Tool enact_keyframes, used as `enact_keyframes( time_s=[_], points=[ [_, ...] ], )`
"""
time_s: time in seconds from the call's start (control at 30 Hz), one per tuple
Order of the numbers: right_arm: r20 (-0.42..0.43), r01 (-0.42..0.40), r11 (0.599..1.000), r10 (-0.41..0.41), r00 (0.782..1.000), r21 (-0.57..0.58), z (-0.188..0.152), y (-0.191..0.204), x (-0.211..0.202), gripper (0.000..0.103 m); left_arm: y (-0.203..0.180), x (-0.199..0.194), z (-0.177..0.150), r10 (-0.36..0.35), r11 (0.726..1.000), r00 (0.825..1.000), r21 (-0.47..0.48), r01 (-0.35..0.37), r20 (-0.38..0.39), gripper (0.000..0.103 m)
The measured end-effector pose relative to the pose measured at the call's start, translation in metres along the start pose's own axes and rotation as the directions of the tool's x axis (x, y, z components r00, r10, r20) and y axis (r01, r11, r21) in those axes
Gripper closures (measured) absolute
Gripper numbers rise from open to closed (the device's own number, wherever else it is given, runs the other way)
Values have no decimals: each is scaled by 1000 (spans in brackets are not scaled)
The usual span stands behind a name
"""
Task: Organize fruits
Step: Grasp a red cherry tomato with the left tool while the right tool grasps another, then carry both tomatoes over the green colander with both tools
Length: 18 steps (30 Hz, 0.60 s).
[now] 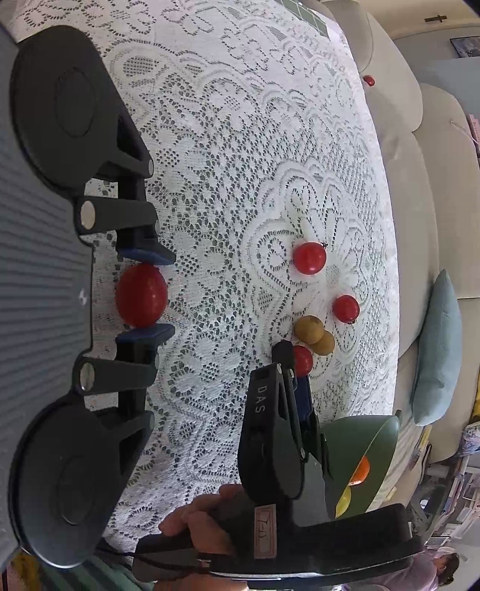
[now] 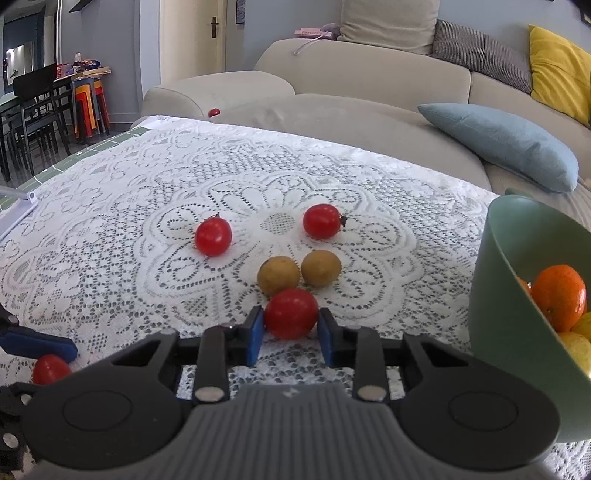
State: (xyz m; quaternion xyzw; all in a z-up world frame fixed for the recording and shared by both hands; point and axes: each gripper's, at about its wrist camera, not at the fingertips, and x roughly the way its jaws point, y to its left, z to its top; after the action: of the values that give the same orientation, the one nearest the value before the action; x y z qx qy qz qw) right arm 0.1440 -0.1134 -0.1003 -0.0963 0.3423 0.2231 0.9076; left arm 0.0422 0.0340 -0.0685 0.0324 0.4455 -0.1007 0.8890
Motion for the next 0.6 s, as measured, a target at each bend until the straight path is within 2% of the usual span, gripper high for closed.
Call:
enact_keyframes(
  time_s=[0.3, 0.6],
  points=[
    [28, 7, 1000, -7, 1000, -8, 2, 0, -21, 75, 3, -6, 7, 1, 998, 1000, -64, 1, 25, 66],
    [76, 0, 999, 3, 997, -42, 10, -13, -63, 76, -14, -17, 44, -25, 996, 995, -80, 33, 99, 66]
  ],
)
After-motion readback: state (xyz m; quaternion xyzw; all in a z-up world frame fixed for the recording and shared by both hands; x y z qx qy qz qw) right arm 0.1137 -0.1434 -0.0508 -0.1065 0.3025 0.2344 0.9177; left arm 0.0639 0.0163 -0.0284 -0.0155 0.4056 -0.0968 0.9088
